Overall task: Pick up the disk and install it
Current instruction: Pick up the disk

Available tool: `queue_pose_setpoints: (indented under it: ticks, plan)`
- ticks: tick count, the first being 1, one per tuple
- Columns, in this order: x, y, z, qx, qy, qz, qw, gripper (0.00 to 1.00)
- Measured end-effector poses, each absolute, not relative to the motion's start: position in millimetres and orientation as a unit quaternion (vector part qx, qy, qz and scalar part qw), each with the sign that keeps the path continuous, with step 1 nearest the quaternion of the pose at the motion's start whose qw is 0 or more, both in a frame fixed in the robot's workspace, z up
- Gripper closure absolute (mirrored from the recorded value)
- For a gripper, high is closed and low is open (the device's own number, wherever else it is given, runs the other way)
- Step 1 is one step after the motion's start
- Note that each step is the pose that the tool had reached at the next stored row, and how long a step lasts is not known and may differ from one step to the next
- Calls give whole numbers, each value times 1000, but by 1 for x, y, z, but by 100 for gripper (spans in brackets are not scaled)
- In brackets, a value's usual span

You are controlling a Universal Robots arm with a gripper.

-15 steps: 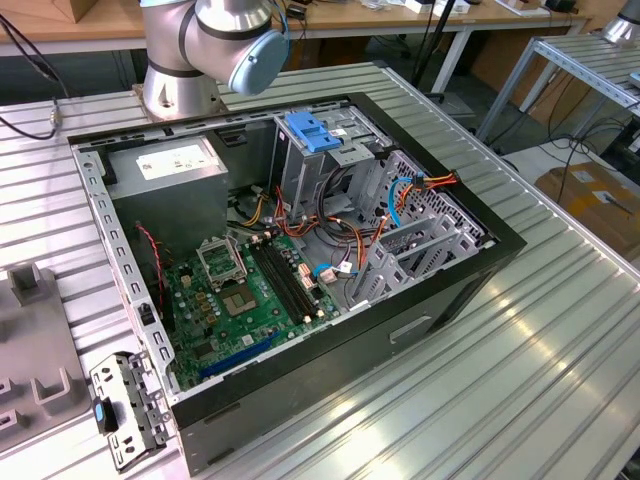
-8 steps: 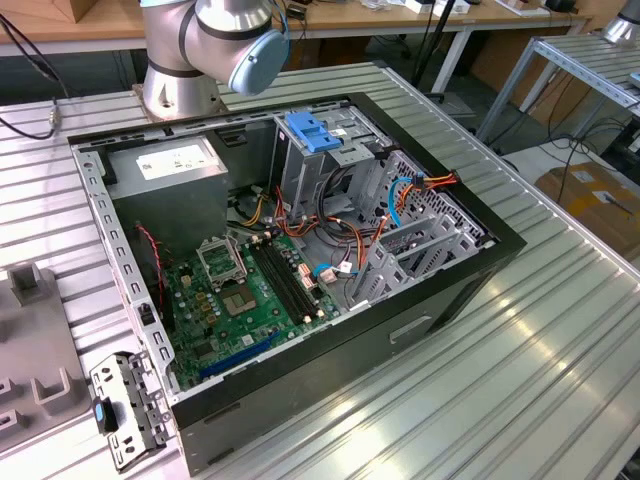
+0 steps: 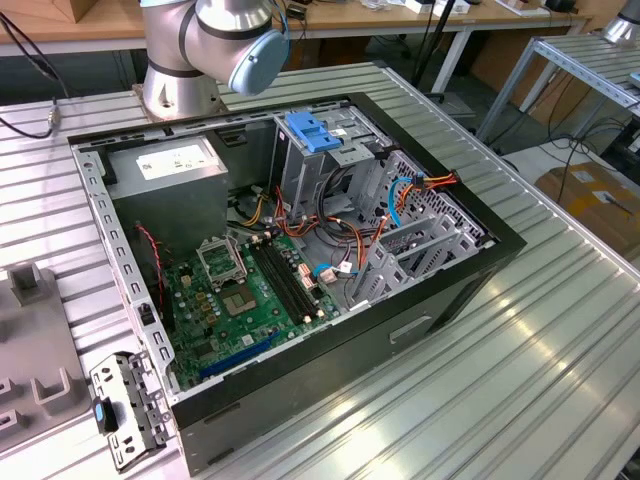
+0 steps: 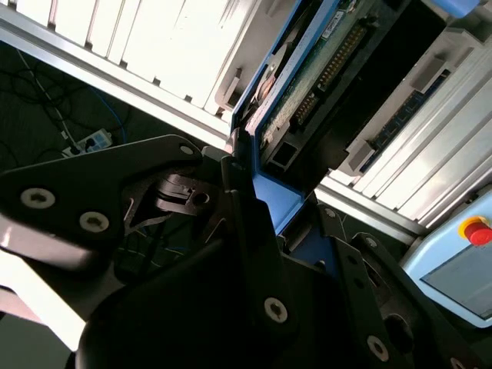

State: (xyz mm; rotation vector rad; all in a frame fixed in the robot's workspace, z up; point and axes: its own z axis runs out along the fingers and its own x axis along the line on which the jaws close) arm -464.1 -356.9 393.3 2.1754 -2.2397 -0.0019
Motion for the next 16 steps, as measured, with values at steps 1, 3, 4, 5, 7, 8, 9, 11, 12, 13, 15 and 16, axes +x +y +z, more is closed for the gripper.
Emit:
queue_pose_setpoints:
  ticks: [1,3,4,5,7,8,9,11,12,13,15,16]
  plan:
    - [-464,-357,393,697,-717,-1,10,63]
    - [-464,-357,394,697,-717,-1,10,63]
    - [-464,-357,394,697,-717,-1,10,63]
    - [-464,-357,395,697,-717,-1,10,63]
    - [-463,-357,395,696,-718,-1,10,63]
    - [-463,-357,396,696,-718,-1,10,63]
    - [-463,-357,396,696,-718,-1,10,63]
    - [-462,-357,396,696,-718,-1,10,63]
    - [-462,-357,397,696,-718,-1,10,63]
    - [-462,-357,397,696,-718,-1,10,63]
    - [-462,-357,397,696,-718,-1,10,63]
    - [-462,-357,397,696,-718,-1,10,63]
